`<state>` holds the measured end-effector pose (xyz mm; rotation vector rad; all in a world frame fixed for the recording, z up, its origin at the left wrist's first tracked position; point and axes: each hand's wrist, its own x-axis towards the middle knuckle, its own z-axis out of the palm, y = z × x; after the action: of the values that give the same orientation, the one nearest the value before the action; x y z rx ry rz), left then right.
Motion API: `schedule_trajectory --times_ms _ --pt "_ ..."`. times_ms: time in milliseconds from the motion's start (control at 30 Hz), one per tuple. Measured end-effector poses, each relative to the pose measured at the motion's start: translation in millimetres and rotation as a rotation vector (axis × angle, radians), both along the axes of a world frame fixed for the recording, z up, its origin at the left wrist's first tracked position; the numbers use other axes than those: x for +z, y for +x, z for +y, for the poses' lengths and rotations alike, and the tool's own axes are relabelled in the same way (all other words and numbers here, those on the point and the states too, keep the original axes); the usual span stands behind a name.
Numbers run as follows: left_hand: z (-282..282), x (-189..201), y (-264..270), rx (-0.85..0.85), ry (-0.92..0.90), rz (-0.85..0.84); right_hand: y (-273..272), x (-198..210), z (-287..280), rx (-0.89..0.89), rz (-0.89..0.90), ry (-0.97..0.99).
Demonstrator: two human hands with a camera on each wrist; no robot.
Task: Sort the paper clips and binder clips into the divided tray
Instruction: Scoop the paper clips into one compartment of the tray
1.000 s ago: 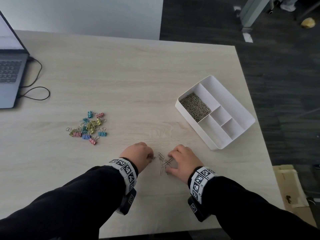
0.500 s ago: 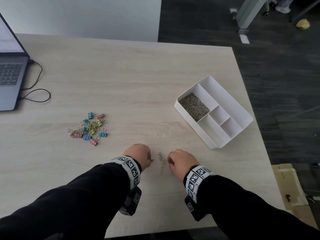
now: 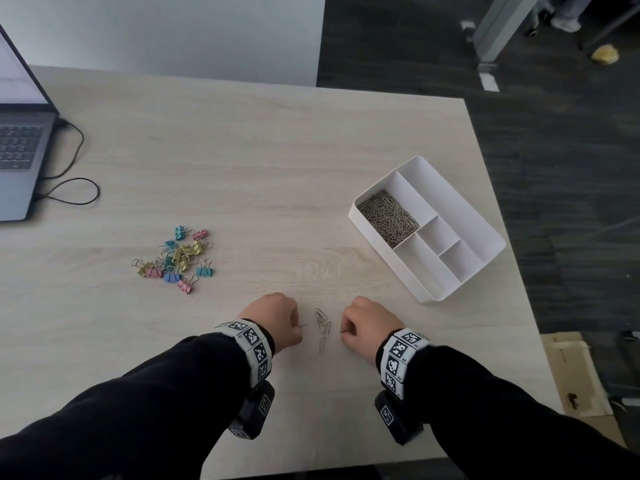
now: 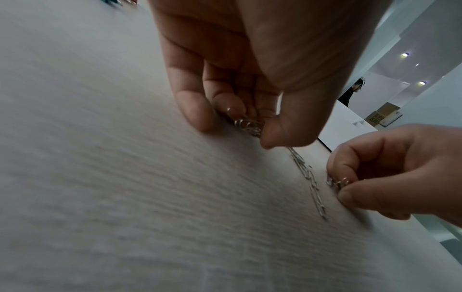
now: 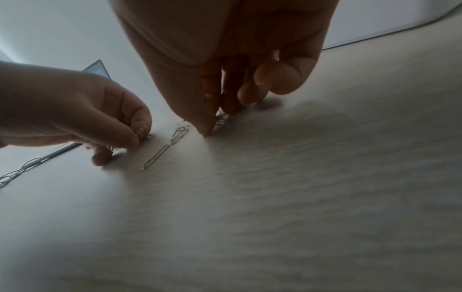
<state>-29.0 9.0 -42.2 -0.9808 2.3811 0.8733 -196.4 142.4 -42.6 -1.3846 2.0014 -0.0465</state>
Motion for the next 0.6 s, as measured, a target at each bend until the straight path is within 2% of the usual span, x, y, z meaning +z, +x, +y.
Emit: schedule_trajectory --times_ms 133,400,600 --pt "-3 -1 2 0.048 0.029 0.028 -6 6 -3 -0.058 -0.026 -0.044" --pt "-13 7 1 0.143 0.072 0.037 -48 43 -51 -0.480 -0.056 -0.401" --pt "-18 11 3 0.178 0.059 0.039 -91 50 -79 -0.693 -0.037 -0.489"
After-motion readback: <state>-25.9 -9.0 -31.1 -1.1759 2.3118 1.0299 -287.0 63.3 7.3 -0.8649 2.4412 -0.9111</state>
